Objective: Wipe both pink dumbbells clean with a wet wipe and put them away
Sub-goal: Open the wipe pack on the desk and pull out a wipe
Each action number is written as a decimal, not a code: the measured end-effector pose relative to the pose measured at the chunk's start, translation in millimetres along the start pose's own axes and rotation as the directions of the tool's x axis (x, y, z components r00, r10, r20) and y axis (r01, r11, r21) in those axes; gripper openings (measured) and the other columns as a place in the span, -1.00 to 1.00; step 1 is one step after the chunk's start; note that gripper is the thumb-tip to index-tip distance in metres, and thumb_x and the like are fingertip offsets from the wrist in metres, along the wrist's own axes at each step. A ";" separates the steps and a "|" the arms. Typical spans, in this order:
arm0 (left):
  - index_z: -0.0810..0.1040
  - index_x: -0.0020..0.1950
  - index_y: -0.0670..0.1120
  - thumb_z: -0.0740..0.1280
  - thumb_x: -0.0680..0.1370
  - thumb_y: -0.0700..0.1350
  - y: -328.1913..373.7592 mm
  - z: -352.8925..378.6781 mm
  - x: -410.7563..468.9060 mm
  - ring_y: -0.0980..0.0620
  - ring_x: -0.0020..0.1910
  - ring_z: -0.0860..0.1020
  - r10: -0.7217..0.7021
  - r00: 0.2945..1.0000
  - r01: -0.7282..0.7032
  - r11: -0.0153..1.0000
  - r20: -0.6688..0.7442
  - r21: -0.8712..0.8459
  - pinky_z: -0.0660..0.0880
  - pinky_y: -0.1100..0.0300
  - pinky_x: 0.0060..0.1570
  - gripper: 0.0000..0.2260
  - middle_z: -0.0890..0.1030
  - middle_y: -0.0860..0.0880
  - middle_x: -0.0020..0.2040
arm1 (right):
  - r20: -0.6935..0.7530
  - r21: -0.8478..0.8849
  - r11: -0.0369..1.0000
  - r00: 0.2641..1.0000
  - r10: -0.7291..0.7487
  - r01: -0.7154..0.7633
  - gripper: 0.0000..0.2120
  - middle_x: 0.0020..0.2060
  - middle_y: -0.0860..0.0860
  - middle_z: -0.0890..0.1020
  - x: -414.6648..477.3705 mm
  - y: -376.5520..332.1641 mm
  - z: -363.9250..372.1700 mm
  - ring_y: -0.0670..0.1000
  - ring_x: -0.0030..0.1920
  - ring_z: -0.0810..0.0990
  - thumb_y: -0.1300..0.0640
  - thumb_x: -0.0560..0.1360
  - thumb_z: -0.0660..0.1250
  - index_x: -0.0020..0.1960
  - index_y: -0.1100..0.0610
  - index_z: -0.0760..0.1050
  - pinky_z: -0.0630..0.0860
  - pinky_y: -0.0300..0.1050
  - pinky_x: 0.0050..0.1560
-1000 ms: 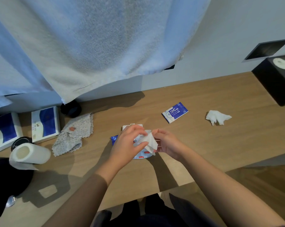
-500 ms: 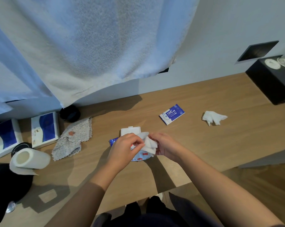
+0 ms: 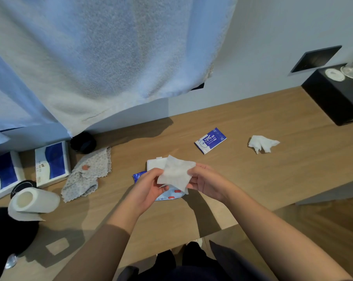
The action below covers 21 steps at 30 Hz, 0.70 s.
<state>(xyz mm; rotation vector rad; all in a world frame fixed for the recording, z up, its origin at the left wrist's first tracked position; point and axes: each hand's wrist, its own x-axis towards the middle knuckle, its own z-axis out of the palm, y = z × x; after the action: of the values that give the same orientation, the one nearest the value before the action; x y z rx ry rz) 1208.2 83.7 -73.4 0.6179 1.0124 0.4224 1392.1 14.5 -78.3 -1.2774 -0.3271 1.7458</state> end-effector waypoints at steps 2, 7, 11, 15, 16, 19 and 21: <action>0.55 0.18 -0.19 0.24 0.61 -0.20 0.2 1.8 -0.6 0.04 -0.17 0.62 -0.051 0.998 0.052 0.997 0.026 -0.062 0.53 0.14 -0.19 -0.80 0.66 -0.12 0.02 | -0.001 0.020 1.000 1.000 0.005 -0.005 -0.79 -0.09 0.14 0.67 0.6 -0.4 1.7 0.03 -0.16 0.69 0.36 0.58 0.18 0.20 0.23 0.41 0.65 -0.14 -0.19; 0.51 0.30 -0.21 0.30 0.60 -0.19 1.5 6.5 0.6 -0.17 0.15 0.63 -0.106 0.992 0.100 0.991 0.064 0.087 0.59 -0.11 0.07 -0.72 0.66 -0.19 0.17 | -0.049 -0.122 0.993 0.999 -0.002 -0.004 -0.90 -0.09 0.17 0.58 1.5 1.9 2.8 0.05 -0.19 0.61 0.34 0.56 0.30 0.04 0.23 0.41 0.55 -0.13 -0.26; 0.52 0.30 -0.21 0.31 0.58 -0.28 -0.5 8.6 5.4 -0.26 0.21 0.59 -0.133 0.990 0.125 0.981 0.042 0.151 0.44 -0.33 0.24 -0.72 0.65 -0.23 0.18 | -0.035 -0.125 0.992 0.999 -0.004 0.000 -0.91 -0.10 0.16 0.62 2.5 4.5 -1.2 0.08 -0.12 0.61 0.35 0.55 0.32 -0.04 0.19 0.49 0.54 -0.07 -0.10; 0.51 0.28 -0.22 0.34 0.55 -0.30 -0.5 6.0 6.7 -0.23 0.19 0.61 -0.138 0.990 0.135 0.984 0.017 0.119 0.51 -0.23 0.20 -0.71 0.64 -0.22 0.19 | -0.054 -0.135 0.991 0.998 -0.017 0.009 -0.89 -0.06 0.16 0.63 1.5 2.7 -6.3 0.11 -0.05 0.61 0.37 0.56 0.29 -0.05 0.20 0.53 0.58 -0.06 -0.02; 0.50 0.28 -0.24 0.34 0.55 -0.31 -0.2 4.7 7.2 -0.23 0.19 0.60 -0.136 0.991 0.134 0.985 0.013 0.108 0.52 -0.20 0.19 -0.70 0.63 -0.23 0.20 | -0.062 -0.131 0.991 0.998 -0.019 0.011 -0.88 -0.05 0.15 0.64 1.2 1.7 -7.9 0.10 -0.04 0.62 0.37 0.56 0.28 -0.03 0.20 0.54 0.59 -0.07 -0.02; 0.47 0.27 -0.30 0.32 0.55 -0.35 1.7 1.4 9.0 -0.27 0.24 0.57 -0.127 0.992 0.125 0.988 0.015 0.086 0.50 -0.20 0.22 -0.72 0.60 -0.27 0.24 | -0.030 -0.112 0.993 0.999 0.020 -0.024 -0.82 -0.02 0.14 0.67 -0.6 -2.6 -10.5 0.07 -0.02 0.64 0.37 0.59 0.22 0.07 0.23 0.57 0.60 -0.06 0.03; 0.44 0.28 -0.34 0.30 0.55 -0.37 2.3 0.7 11.2 -0.29 0.27 0.54 -0.123 0.992 0.121 0.987 0.015 0.103 0.49 -0.19 0.23 -0.71 0.57 -0.30 0.26 | 0.016 -0.086 0.994 0.998 0.063 -0.061 -0.78 -0.03 0.11 0.67 -2.7 -5.8 -8.9 0.04 -0.03 0.65 0.35 0.60 0.16 0.09 0.25 0.57 0.60 -0.08 0.02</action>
<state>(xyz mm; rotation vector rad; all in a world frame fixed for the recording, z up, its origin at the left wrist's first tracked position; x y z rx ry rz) 1214.1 91.9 -78.9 0.6470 1.0502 0.2572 1402.8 13.0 -76.6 -1.3458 -0.3805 1.8144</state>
